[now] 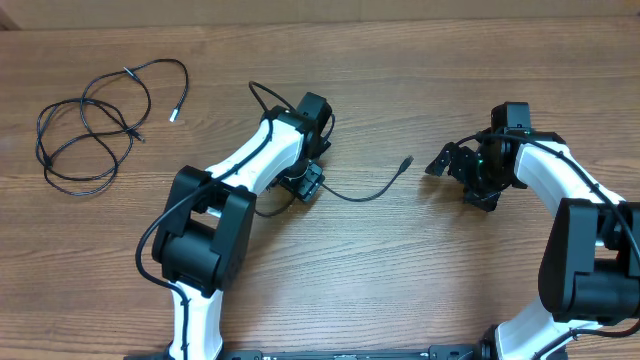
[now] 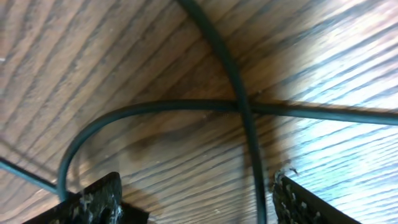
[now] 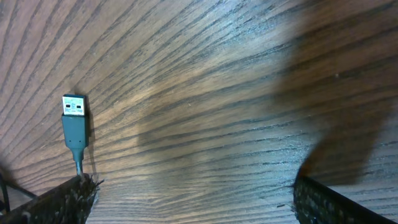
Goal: Untangle cables
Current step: 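Lower the left gripper onto the last cable at center and grasp it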
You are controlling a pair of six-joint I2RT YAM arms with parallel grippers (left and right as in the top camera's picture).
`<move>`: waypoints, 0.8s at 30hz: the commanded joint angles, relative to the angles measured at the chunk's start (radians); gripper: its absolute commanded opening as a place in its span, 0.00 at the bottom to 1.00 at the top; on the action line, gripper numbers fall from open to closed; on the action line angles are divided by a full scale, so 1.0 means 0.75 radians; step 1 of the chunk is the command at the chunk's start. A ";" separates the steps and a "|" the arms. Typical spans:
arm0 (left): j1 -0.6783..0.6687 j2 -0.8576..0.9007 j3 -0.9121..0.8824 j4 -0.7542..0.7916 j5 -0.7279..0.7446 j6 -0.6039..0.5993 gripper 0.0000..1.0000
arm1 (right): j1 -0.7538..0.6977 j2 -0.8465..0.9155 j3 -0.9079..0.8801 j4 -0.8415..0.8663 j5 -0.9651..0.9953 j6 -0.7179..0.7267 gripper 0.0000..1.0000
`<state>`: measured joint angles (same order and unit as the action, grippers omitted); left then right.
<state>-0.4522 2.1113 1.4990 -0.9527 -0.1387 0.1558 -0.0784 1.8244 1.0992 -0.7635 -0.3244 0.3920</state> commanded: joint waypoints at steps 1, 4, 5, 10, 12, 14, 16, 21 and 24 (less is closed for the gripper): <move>-0.001 0.060 0.046 -0.013 -0.098 -0.018 0.81 | -0.001 -0.001 -0.001 0.003 0.013 -0.001 1.00; -0.001 0.060 0.101 -0.041 -0.111 -0.009 0.86 | -0.001 -0.001 -0.001 0.003 0.013 -0.001 1.00; -0.001 0.060 0.120 -0.053 -0.113 0.004 0.88 | -0.001 -0.001 -0.001 0.003 0.013 -0.001 1.00; 0.013 0.060 0.161 -0.054 -0.187 0.028 0.99 | -0.001 -0.001 -0.001 0.003 0.014 -0.001 1.00; 0.033 0.060 0.159 -0.045 -0.154 0.054 1.00 | -0.001 -0.001 -0.001 0.003 0.014 -0.001 1.00; 0.079 0.060 0.159 -0.038 -0.007 0.109 1.00 | -0.001 -0.001 -0.001 0.003 0.013 -0.001 1.00; 0.113 0.062 0.156 -0.040 0.101 0.150 1.00 | -0.001 -0.001 -0.001 0.003 0.013 -0.001 1.00; 0.193 0.063 0.099 0.000 0.230 0.208 1.00 | -0.001 -0.001 -0.001 0.003 0.013 -0.001 1.00; 0.207 0.063 0.060 0.048 0.231 0.212 1.00 | -0.001 -0.001 -0.001 0.003 0.013 -0.001 1.00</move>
<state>-0.3027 2.1437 1.5795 -0.9405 -0.0216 0.2737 -0.0784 1.8244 1.0992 -0.7635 -0.3244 0.3920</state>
